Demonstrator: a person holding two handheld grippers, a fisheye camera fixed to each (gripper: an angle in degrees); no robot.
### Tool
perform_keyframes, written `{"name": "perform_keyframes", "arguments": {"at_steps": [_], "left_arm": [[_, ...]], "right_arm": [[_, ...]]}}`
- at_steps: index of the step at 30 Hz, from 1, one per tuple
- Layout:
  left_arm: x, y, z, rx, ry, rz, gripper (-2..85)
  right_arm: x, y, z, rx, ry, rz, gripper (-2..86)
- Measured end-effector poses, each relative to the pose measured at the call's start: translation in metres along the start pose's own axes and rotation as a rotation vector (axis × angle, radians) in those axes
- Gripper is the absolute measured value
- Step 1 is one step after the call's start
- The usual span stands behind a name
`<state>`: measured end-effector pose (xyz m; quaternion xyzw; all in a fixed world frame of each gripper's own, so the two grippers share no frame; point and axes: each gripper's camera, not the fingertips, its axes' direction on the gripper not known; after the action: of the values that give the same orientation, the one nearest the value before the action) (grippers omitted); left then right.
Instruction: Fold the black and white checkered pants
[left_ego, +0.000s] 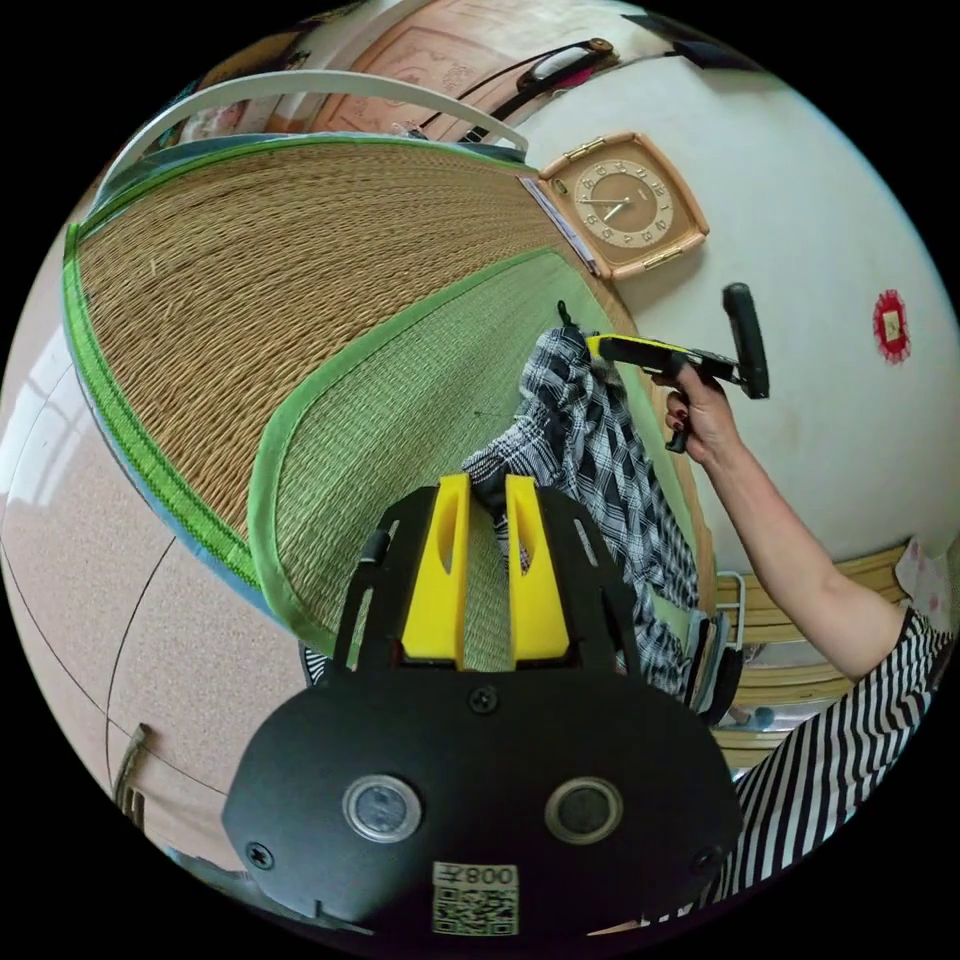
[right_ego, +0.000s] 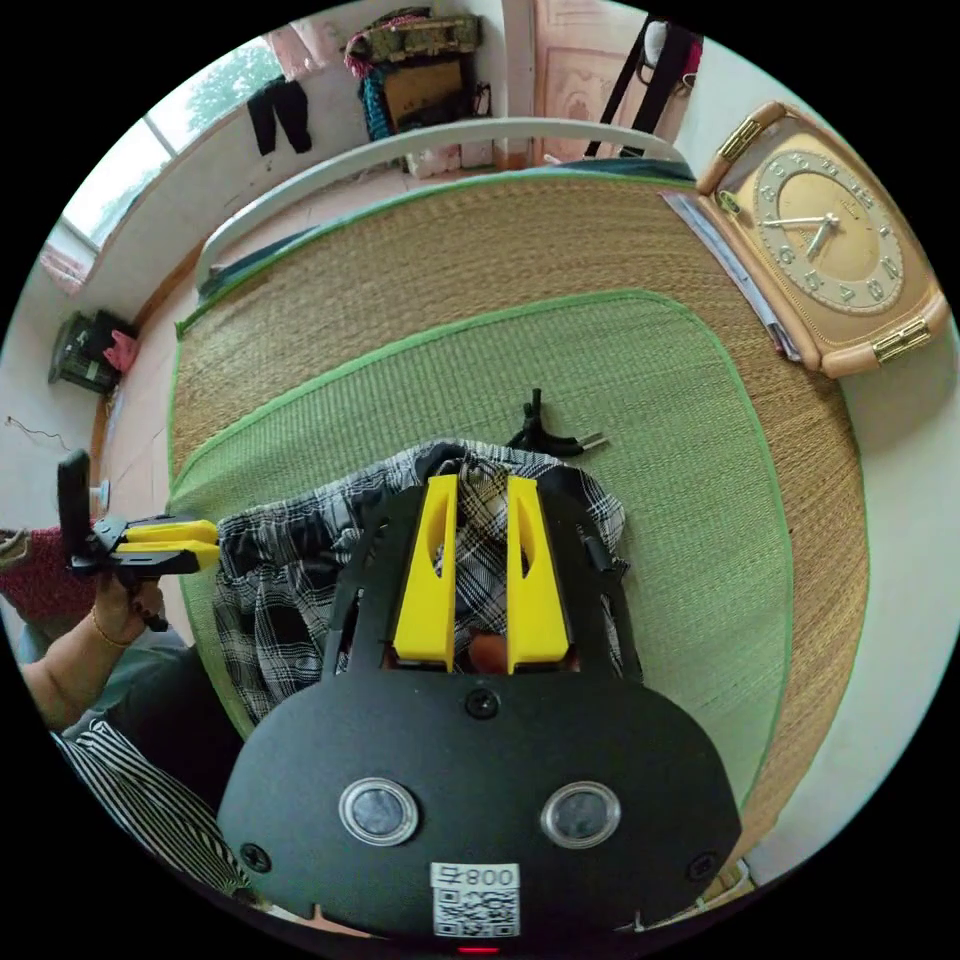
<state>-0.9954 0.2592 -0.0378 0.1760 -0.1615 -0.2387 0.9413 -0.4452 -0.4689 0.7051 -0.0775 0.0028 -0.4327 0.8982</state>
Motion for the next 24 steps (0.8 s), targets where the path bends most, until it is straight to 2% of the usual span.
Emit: {"name": "perform_keyframes", "arguments": {"at_steps": [4,10,15,19,21,24], "left_arm": [[-0.018,-0.001,-0.012,0.046,0.062,0.036,3.1],[-0.014,0.005,-0.063,0.179,0.202,0.177,2.4],[-0.003,0.006,-0.09,0.275,0.172,0.291,2.0],[-0.015,-0.014,-0.056,0.22,0.009,0.279,1.1],[-0.028,-0.018,-0.039,0.153,0.011,0.215,0.9],[-0.041,-0.011,-0.015,0.077,0.054,0.171,1.1]], "right_arm": [[0.001,-0.014,-0.016,0.035,-0.013,0.011,2.0],[0.002,0.003,-0.112,0.287,-0.082,-0.043,0.4],[0.013,0.001,-0.165,0.426,-0.018,-0.014,0.1],[0.034,-0.046,-0.13,0.315,0.057,0.087,0.2],[0.047,-0.076,-0.094,0.168,0.068,0.145,0.3],[0.051,-0.091,-0.067,0.083,0.097,0.157,0.2]]}}
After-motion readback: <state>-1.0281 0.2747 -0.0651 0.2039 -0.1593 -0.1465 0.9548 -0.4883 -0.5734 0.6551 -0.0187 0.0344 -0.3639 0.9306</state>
